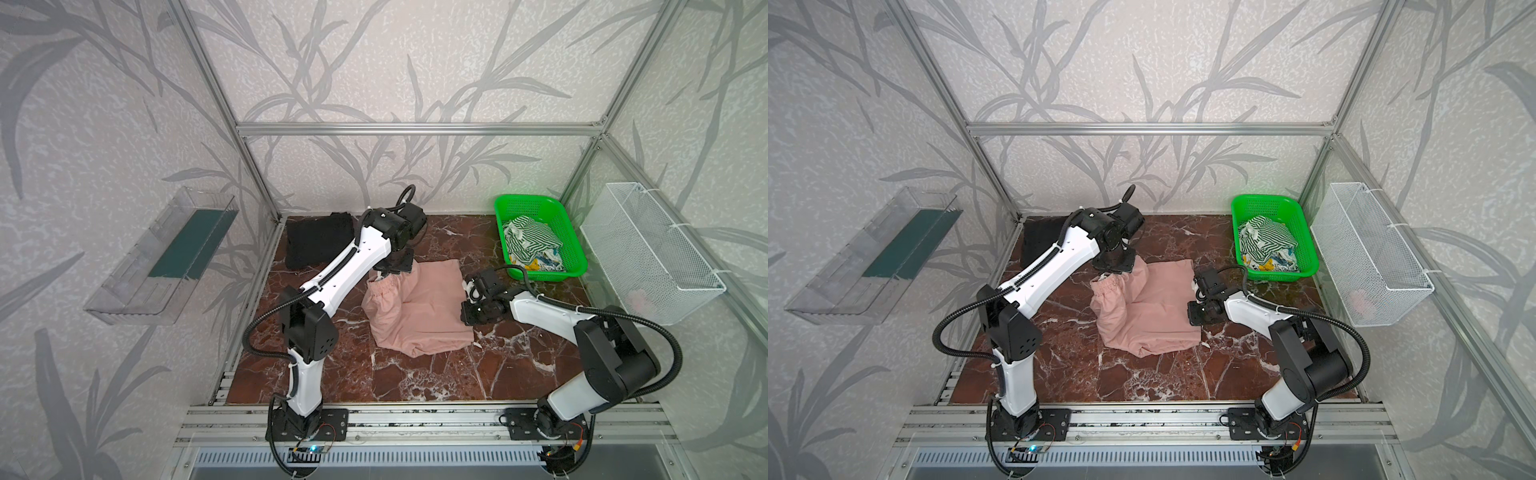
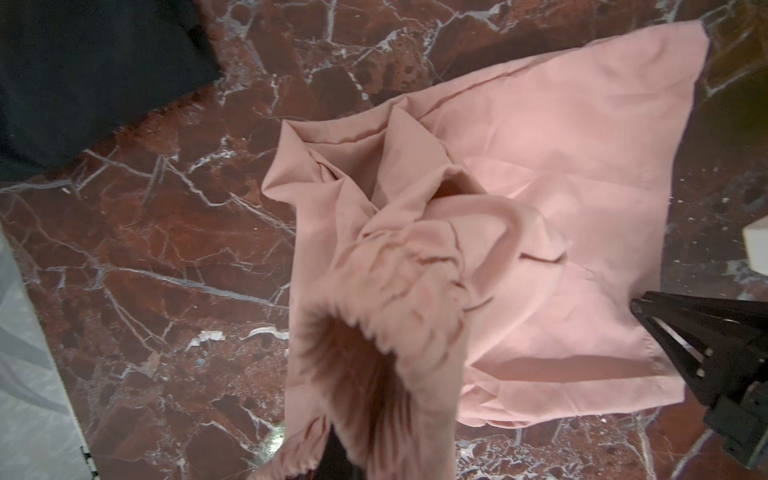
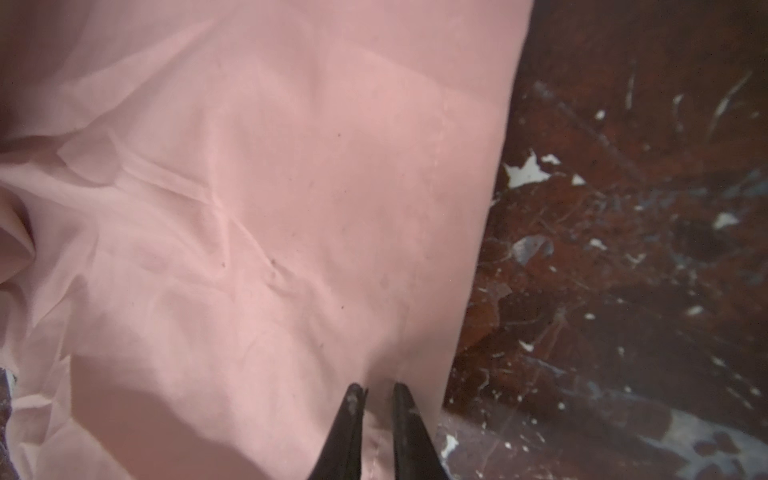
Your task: Fold and stack the mixed laundry pile
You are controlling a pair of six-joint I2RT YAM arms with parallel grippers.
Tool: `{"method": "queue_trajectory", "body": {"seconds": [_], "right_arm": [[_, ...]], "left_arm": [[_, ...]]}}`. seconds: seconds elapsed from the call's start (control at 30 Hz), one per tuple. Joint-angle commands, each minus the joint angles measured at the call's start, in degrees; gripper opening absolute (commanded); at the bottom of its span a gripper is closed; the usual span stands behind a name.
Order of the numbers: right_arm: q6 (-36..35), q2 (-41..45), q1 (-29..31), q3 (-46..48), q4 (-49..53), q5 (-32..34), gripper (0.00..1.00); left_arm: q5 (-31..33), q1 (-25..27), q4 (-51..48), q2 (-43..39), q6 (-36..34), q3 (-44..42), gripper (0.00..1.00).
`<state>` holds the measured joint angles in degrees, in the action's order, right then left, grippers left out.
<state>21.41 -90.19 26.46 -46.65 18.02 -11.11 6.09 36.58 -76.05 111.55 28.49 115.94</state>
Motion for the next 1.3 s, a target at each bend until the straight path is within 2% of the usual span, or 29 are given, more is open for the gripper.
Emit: {"method": "queue_trajectory", "body": {"seconds": [0.0,0.23,0.4,0.43,0.53,0.63,0.73,0.9,1.0,1.07,1.17,1.27], "right_arm": [[2.0,0.6,0.0,1.1,-1.8,-0.3,0.16],[4.7,-0.5,0.1,3.3,-4.9,-1.4,0.16],[5.5,0.2,0.1,3.8,-5.5,-1.0,0.16],[5.6,0.4,0.2,3.9,-5.5,-0.8,0.16],[5.7,1.9,0.1,3.9,-4.5,0.5,0.15],[5.2,5.1,0.1,3.7,-2.2,3.4,0.16],[4.1,8.5,0.0,2.7,1.5,6.6,0.16],[1.6,14.3,-0.4,-1.2,8.8,9.0,0.20],[-0.7,17.0,-0.5,-4.0,11.2,5.8,0.27],[-2.0,17.0,-0.5,-6.4,12.1,-0.2,0.38],[-1.3,14.8,-0.4,-9.0,12.4,-7.1,0.49],[1.2,11.4,-0.1,-9.5,10.2,-9.1,0.53]], "left_arm": [[-4.0,1.4,5.0,-0.5,5.9,-3.1,0.00],[-8.1,3.5,18.0,-2.3,14.0,-10.2,0.00],[-11.1,5.4,25.6,0.2,17.8,-11.9,0.00],[-12.3,5.8,26.4,1.4,18.1,-11.3,0.06],[-16.1,6.6,27.2,5.0,18.2,-8.6,0.31],[-22.1,6.8,31.5,5.0,18.6,-7.8,0.49],[-26.5,6.5,33.2,4.2,18.2,-5.7,0.55],[-21.3,5.7,27.7,0.7,13.7,-4.0,0.56],[-15.5,4.3,26.8,-4.8,10.9,-9.9,0.56],[-13.3,2.7,28.8,-8.5,9.5,-17.6,0.56],[-14.6,0.1,33.3,-12.6,8.9,-29.7,0.56],[-16.8,-2.0,37.0,-14.7,8.5,-38.8,0.56]]}}
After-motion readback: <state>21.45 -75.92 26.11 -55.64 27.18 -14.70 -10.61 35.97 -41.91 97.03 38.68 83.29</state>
